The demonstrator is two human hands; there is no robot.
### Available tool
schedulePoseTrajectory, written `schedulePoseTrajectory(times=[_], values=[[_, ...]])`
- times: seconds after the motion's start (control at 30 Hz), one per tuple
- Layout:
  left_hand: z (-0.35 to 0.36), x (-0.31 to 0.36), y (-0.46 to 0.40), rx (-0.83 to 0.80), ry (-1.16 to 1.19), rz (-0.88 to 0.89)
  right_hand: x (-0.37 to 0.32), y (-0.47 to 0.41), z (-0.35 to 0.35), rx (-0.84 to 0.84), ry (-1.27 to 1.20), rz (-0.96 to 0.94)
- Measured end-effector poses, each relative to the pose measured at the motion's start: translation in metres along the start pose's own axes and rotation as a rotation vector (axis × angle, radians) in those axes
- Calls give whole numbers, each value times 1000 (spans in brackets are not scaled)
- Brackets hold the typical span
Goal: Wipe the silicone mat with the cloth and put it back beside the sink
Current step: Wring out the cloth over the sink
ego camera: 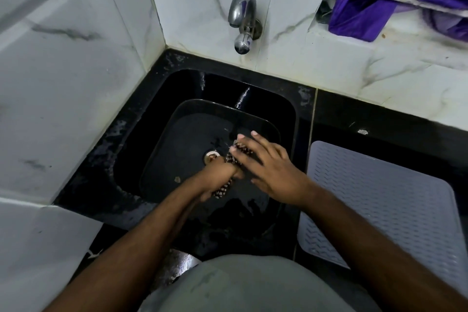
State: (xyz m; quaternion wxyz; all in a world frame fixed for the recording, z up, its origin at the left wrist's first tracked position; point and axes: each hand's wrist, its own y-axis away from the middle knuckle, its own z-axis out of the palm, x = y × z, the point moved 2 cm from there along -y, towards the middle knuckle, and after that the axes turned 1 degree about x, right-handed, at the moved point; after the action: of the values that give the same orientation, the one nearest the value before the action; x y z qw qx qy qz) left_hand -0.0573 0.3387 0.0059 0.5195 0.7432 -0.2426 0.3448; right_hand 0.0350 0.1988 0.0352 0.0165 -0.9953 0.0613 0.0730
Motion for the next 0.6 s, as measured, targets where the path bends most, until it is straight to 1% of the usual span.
schedulePoseTrajectory(times=[0.03,0.1,0.13,0.2,0.23,0.27,0.3,0.37,0.4,0.43,0.47,0.53,0.6], values=[[5,6,7,-53,63,-17,1,3,7,-13,19,-32],[17,14,22,-207,70,-47,7,1,16,11,9,-54],[23,16,30,-268,59,-53,9,-2,15,56,0,-84],[29,17,39,-310,97,-84,11,-11,9,156,28,-170],[30,18,36,-275,125,-88,12,-17,5,173,74,-208],[29,16,32,-238,93,-65,13,-22,2,163,133,-237],[28,20,30,-185,33,-16,14,-28,-1,131,184,-244],[24,25,21,-55,-122,137,16,-37,-3,49,236,-192],[22,27,16,11,-283,197,16,-40,-3,15,249,-152],[20,25,9,85,-486,219,14,-44,-2,-21,264,-111],[16,24,3,183,-643,184,13,-48,0,-54,272,-64],[11,21,-3,348,-801,121,11,-55,6,-131,212,80],[14,16,-9,418,-961,178,11,-60,15,-221,62,257]])
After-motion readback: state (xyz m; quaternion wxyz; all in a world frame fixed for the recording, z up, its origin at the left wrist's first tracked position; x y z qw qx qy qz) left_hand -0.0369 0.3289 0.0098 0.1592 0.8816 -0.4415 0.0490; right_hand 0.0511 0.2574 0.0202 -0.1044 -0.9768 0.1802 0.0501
